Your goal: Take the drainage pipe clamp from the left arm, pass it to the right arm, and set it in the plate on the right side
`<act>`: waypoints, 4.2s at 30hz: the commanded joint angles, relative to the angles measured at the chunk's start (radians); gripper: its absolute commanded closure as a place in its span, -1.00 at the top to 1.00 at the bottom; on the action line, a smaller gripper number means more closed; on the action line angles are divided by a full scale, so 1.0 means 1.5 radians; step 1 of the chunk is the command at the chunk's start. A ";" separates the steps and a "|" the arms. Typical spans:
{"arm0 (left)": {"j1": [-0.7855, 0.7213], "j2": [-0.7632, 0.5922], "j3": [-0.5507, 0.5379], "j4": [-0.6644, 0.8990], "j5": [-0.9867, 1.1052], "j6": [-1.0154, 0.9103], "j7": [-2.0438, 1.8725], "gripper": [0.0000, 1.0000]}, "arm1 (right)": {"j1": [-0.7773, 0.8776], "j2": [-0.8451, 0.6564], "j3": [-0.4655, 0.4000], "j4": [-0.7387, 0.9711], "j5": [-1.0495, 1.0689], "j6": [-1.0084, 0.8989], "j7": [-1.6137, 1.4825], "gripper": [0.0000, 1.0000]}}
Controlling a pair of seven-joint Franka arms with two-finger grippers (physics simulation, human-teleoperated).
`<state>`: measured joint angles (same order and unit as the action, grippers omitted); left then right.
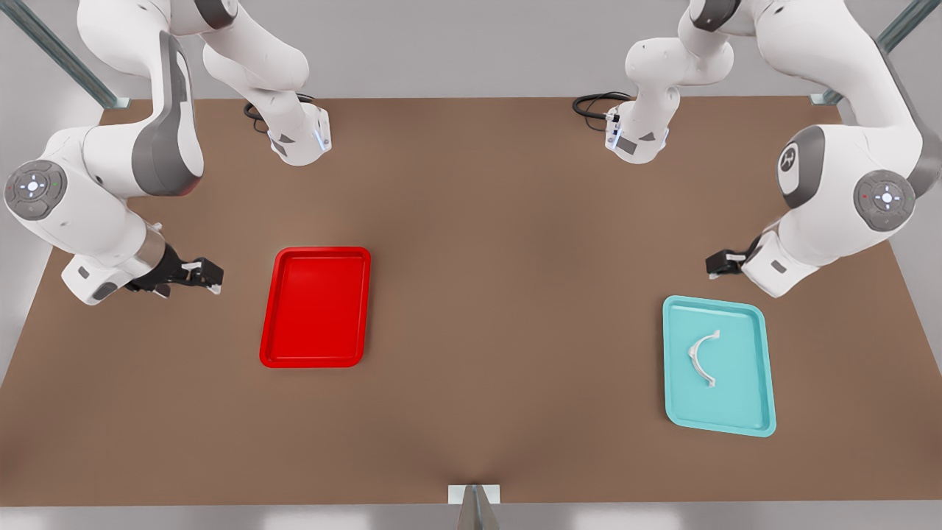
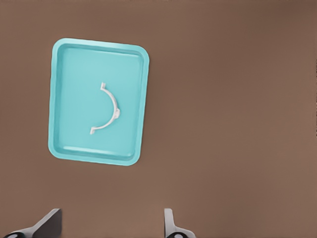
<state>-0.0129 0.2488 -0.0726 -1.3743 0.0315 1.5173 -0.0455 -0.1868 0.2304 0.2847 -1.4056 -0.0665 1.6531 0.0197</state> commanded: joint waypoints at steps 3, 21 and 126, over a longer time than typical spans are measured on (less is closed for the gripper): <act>-0.002 0.026 0.002 0.003 -0.001 0.066 0.011 1.00 | 0.000 0.000 0.000 0.000 0.000 0.016 0.007 1.00; 0.025 0.357 0.097 -0.072 -0.033 0.598 -0.595 1.00 | 0.000 0.003 0.000 0.000 0.000 0.016 0.004 1.00; -0.258 0.271 -0.142 0.088 -0.218 0.368 -1.840 1.00 | 0.279 0.155 0.010 -0.145 -0.058 0.369 0.320 -0.57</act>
<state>-0.4031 0.6579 -0.2803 -1.2433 -0.2735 2.2371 -2.8258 0.2472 0.4883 0.2989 -1.5880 -0.1471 2.2016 0.4571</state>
